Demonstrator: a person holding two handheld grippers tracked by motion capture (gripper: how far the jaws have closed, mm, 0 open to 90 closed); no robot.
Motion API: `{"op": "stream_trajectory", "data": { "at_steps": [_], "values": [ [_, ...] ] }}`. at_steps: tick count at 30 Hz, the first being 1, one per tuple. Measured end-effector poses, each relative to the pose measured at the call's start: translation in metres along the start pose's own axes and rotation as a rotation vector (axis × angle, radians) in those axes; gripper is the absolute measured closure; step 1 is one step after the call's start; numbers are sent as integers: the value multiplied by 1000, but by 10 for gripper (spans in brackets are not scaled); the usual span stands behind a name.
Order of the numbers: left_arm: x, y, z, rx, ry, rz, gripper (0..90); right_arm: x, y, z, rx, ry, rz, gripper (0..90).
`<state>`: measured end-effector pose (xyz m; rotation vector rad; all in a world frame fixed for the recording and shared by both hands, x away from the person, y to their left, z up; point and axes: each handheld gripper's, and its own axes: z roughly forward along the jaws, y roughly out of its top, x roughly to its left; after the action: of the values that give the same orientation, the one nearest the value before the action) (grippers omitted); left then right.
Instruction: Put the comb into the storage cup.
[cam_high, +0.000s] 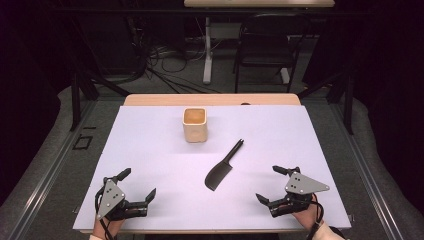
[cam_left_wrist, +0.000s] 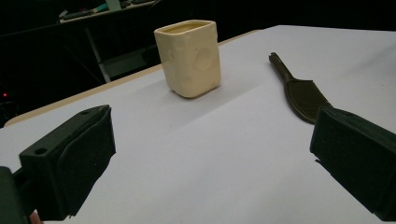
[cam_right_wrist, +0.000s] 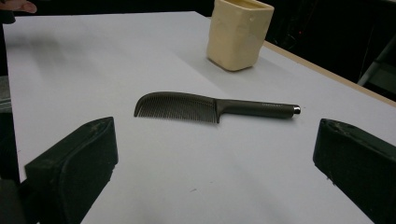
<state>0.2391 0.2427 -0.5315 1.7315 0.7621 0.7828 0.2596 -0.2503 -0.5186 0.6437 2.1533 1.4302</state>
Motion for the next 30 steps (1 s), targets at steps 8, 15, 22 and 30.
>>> {"op": "stream_trajectory", "data": {
  "at_steps": [8,15,22,30],
  "values": [
    [-1,0,1,7,-12,13,2,-2,-2,4,36,2,8,0],
    [-1,-1,3,15,-9,9,2,-3,2,14,59,6,4,0],
    [0,-1,4,19,-9,8,3,-7,6,26,66,21,13,0],
    [0,-2,4,20,-7,4,3,-16,12,41,78,16,10,0]
  ]
}}
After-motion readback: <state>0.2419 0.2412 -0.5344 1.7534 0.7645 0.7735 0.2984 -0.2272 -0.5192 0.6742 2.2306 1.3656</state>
